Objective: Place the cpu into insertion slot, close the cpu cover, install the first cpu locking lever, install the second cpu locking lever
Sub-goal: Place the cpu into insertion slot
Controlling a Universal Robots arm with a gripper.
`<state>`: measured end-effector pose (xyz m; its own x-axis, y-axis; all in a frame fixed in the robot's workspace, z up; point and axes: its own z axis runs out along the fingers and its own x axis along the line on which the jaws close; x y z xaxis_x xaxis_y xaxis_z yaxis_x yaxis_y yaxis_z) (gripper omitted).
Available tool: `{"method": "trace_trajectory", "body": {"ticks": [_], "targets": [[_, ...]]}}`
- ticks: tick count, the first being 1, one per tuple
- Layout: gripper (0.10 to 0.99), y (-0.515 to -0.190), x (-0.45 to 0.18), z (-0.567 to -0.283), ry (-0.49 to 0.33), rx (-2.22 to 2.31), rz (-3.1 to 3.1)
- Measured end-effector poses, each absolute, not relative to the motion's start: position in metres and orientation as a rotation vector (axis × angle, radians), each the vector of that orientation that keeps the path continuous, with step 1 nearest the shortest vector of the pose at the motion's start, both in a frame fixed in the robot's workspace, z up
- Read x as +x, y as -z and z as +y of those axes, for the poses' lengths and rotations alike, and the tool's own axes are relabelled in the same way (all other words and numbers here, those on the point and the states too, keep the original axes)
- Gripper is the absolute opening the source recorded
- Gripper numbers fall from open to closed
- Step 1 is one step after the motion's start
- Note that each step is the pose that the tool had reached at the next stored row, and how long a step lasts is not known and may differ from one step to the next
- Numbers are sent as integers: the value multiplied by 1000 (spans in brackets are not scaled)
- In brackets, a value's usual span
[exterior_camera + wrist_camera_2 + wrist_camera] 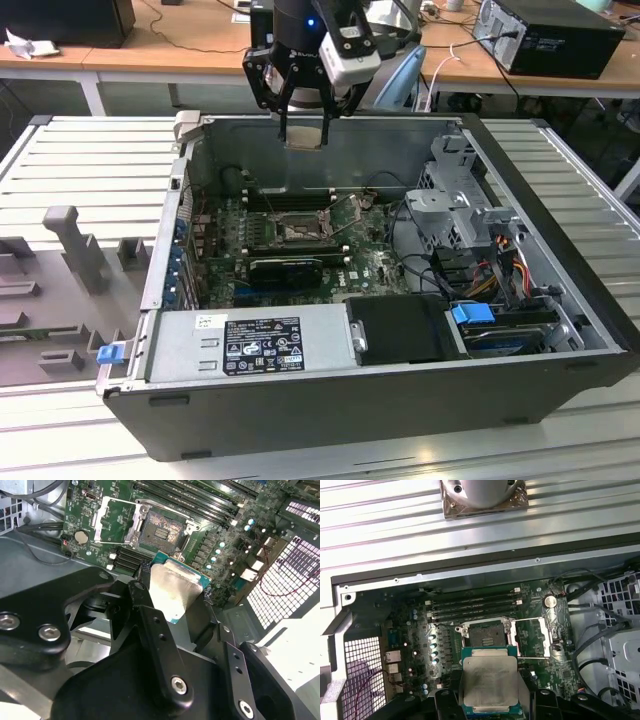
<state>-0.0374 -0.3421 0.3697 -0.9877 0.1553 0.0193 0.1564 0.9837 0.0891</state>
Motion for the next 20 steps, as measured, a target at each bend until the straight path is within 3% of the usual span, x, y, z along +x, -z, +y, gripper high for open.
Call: {"method": "trace_trajectory", "body": {"ticks": [20], "targets": [[525,-368,-37,-342,143,-413,-3104]]}}
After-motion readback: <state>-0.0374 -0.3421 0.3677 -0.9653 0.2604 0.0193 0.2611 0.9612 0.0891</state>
